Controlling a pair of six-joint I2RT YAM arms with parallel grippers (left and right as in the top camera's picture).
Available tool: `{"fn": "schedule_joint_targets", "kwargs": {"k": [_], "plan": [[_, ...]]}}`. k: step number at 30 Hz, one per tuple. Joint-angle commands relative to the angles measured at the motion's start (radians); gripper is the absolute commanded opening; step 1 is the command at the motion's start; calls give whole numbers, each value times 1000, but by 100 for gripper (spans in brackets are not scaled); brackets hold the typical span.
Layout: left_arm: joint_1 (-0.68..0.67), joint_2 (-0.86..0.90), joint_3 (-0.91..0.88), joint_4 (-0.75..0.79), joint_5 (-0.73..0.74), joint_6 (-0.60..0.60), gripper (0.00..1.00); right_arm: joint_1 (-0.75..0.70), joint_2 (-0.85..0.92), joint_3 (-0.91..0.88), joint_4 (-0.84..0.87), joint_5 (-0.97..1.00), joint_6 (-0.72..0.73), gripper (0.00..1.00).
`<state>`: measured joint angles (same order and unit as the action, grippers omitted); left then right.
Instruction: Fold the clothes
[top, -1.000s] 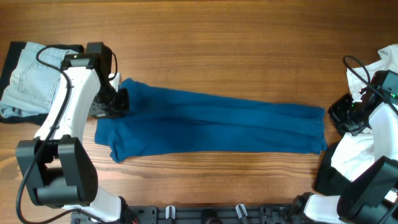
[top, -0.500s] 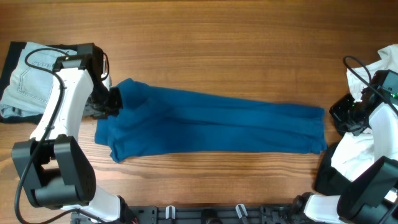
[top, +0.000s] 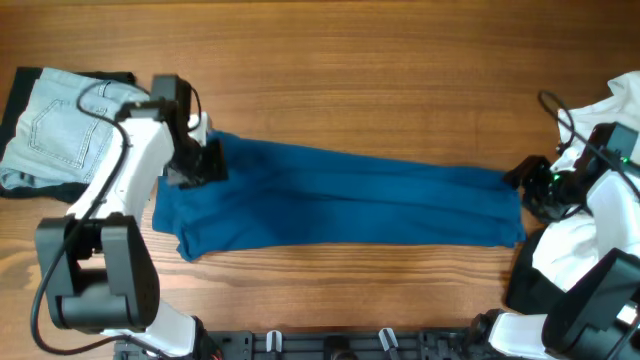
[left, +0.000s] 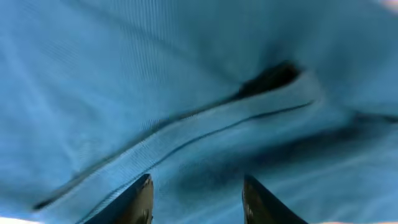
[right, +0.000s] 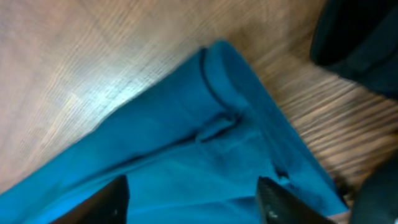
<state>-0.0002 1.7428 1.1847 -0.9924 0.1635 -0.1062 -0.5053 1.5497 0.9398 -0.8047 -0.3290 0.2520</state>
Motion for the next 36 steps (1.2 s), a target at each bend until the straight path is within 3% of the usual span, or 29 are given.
{"fn": "schedule_joint_targets", "kwargs": {"k": [1,3,5,8,10,11,20,27,32,36], "plan": [[-2,6,-114,82,19,16,49,10,4,-79,71,-12,22,73],[-2,6,-152,135,19,16,47,11,4,-99,121,-21,29,72],[-2,6,-166,156,19,16,35,11,4,-116,166,-44,28,66],[-2,6,-165,159,19,16,6,10,4,-127,196,-67,29,25],[-2,6,-163,146,19,15,4,10,4,-127,209,-93,29,7],[-2,5,-161,134,19,15,4,10,2,-126,216,-119,27,4],[44,-23,-119,23,7,12,4,-2,-107,-81,149,-158,18,4],[88,-30,-119,23,58,12,6,-6,-173,-82,105,-90,46,5],[69,-34,-114,114,220,20,22,-6,-172,-82,110,-90,38,33],[30,-46,-102,172,266,25,33,-6,-172,-82,112,-89,36,46]]}}
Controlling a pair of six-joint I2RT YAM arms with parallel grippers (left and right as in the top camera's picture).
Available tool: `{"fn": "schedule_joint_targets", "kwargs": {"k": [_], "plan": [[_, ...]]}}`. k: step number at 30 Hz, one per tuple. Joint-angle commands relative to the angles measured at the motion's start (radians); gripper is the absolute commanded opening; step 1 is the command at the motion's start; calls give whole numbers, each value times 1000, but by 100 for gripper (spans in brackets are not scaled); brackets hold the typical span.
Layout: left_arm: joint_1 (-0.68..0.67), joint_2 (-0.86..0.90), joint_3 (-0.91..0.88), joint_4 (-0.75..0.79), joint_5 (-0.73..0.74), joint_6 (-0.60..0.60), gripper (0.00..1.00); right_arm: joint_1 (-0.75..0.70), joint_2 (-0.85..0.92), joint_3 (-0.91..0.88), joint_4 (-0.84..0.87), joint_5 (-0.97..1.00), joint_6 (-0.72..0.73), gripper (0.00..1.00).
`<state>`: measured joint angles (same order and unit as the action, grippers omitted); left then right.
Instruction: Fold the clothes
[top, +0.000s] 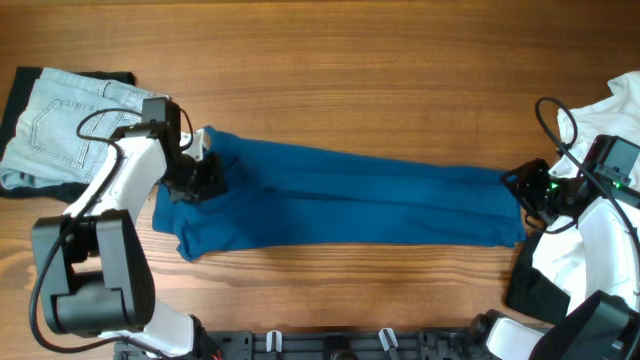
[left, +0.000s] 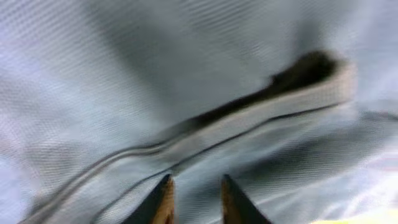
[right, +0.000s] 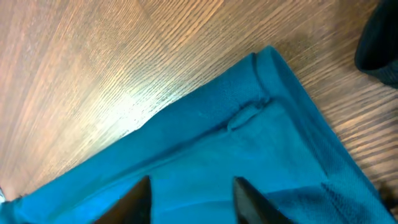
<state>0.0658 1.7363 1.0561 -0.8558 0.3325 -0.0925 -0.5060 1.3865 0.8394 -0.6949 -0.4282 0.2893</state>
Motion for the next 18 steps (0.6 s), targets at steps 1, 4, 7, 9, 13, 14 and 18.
{"fn": "schedule_joint_targets", "kwargs": {"k": [1,4,7,9,13,14,18], "plan": [[-52,-39,27,53,97,39,35,-5,-9,19,2,10,-1,47],[-111,-34,25,84,86,117,44,-5,-9,19,3,10,-1,50],[-177,-34,25,90,63,163,51,-5,-9,19,2,10,-1,50],[-216,-31,23,94,-14,165,54,-5,-9,19,2,10,-1,51],[-270,0,7,103,-130,165,56,-5,-9,19,2,10,-1,51],[-274,13,5,105,-129,165,54,-5,-9,19,2,10,-1,51],[-274,24,12,107,-133,158,37,-5,-9,19,2,10,-2,51]]}}
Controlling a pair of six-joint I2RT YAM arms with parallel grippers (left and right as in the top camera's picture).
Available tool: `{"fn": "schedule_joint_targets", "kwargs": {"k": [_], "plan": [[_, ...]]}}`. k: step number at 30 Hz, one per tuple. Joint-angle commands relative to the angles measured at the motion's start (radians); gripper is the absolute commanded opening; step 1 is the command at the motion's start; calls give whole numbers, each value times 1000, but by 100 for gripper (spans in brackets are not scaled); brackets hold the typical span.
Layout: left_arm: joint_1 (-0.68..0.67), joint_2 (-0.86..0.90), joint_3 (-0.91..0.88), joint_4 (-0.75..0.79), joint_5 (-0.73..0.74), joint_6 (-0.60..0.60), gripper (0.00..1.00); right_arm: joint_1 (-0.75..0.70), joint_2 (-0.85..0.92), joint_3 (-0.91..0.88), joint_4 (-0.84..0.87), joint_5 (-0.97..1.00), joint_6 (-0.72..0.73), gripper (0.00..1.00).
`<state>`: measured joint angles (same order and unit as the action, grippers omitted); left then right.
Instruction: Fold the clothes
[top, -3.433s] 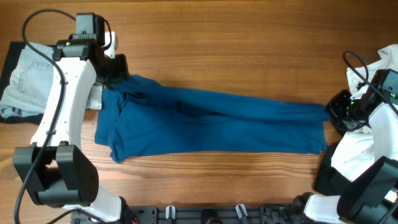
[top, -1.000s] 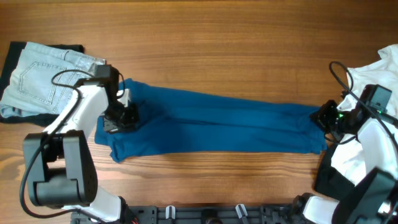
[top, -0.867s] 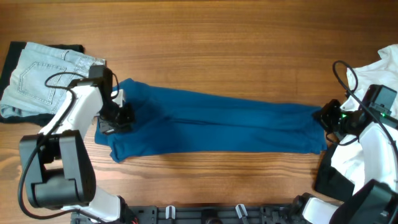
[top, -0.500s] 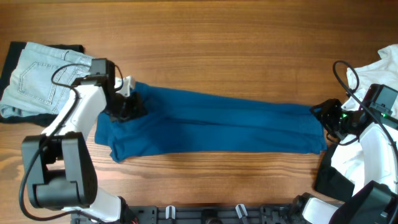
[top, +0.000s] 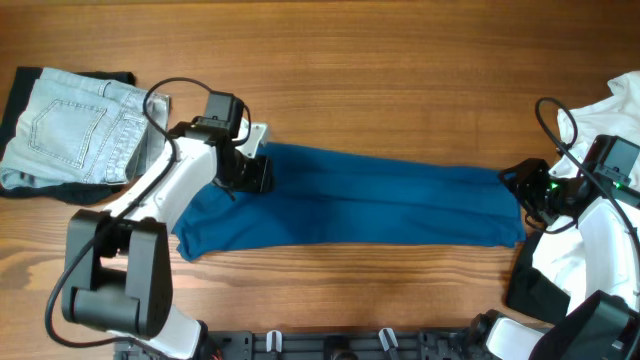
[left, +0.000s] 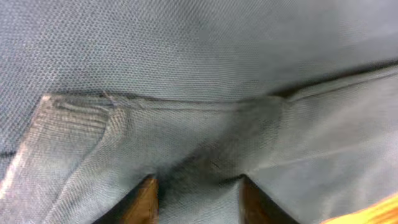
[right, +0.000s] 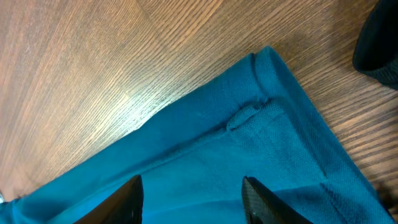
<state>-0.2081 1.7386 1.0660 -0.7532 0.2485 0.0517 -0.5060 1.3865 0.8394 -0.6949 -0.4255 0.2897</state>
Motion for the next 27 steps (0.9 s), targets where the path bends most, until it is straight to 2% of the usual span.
{"fn": "schedule_joint_targets", "kwargs": {"k": [1,4,9,16,22,23,24,25,27], "plan": [[4,15,13,0,-49,-2,37,-5,-9,19,2,7,-2,51],[24,-19,71,-13,-49,-47,39,-5,-9,19,2,7,-1,52],[73,-47,99,23,-52,-61,53,-5,-9,19,2,7,-2,51],[121,32,98,59,-66,-60,54,-5,-9,19,2,7,-2,52],[121,95,98,50,-20,-60,54,-5,-9,19,0,7,-1,52],[121,98,98,48,-3,-60,53,-5,-9,19,-1,7,-1,52],[121,98,98,44,9,-60,46,-5,-9,19,-2,7,-2,52],[121,98,98,37,20,-60,32,-5,-9,19,-1,7,-2,52],[121,92,100,23,40,-60,12,-5,-9,19,-1,7,-2,52]]}}
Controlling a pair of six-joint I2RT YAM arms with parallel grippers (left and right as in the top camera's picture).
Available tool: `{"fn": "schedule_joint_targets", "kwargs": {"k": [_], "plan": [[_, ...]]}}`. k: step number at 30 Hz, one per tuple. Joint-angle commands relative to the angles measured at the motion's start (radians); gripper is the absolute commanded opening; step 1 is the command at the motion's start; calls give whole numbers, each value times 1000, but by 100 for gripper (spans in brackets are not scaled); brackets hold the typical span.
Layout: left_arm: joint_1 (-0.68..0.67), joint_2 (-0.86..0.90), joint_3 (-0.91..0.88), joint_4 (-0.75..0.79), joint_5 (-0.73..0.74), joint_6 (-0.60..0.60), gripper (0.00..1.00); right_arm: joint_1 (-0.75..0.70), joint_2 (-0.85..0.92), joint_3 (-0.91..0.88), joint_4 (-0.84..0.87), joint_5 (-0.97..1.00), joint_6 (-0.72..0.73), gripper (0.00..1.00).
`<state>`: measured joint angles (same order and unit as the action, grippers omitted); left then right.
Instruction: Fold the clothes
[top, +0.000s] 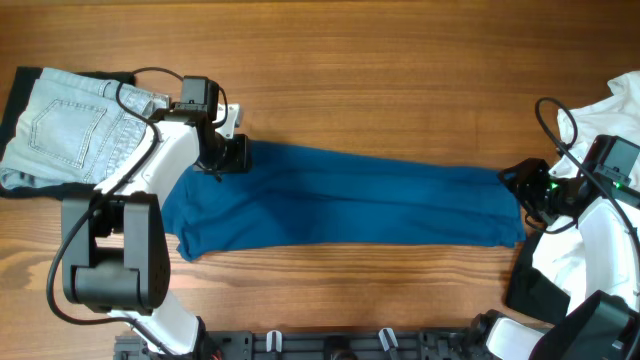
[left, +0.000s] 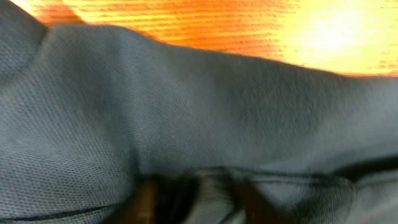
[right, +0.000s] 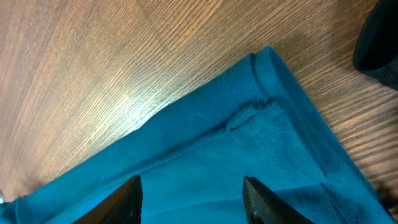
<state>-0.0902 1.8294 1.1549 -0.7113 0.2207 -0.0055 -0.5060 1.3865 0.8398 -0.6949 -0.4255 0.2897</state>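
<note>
A long blue garment (top: 350, 200) lies flat across the wooden table, left to right. My left gripper (top: 228, 158) sits at its upper left corner. In the left wrist view the picture is blurred, and a fold of the grey-looking cloth (left: 186, 112) stands between the fingers of the left gripper (left: 196, 199), which is shut on it. My right gripper (top: 522, 188) hangs at the garment's right end. In the right wrist view the right gripper (right: 194, 186) is open, fingers wide apart just above the hemmed corner of the blue cloth (right: 217, 149).
Folded light jeans (top: 60, 125) lie on a dark cloth at the far left. A heap of white cloth (top: 600, 210) sits at the right edge, with a dark item (top: 530, 290) below it, also seen as a dark shape (right: 379, 37). Bare wood table (top: 380, 80) lies behind the garment.
My left gripper has moved up and to the left, toward the jeans, and the garment's upper left corner has come with it. The right gripper and the right end are unchanged.
At first my left gripper was open over the garment's left end and the right one open at the right end. Then the left fingers stood closer on a seam fold. Later the left gripper was further right with the left edge drawn in, and now it is back up-left.
</note>
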Motion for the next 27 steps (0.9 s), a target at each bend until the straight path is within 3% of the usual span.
{"fn": "schedule_joint_targets", "kwargs": {"k": [1,11,15,18,27], "plan": [[4,-5,11,-31,71,-3,4,-5,-9,18,-1,7,-2,52],[39,-154,18,-135,41,-3,5,-5,-9,18,0,8,-2,52],[54,-180,18,-166,13,-2,21,-5,-9,18,2,8,-2,52],[54,-174,18,-156,13,-2,48,-5,-9,18,2,8,-1,52],[53,-153,-61,-35,21,-3,59,-5,-9,18,-1,8,-2,52]]}}
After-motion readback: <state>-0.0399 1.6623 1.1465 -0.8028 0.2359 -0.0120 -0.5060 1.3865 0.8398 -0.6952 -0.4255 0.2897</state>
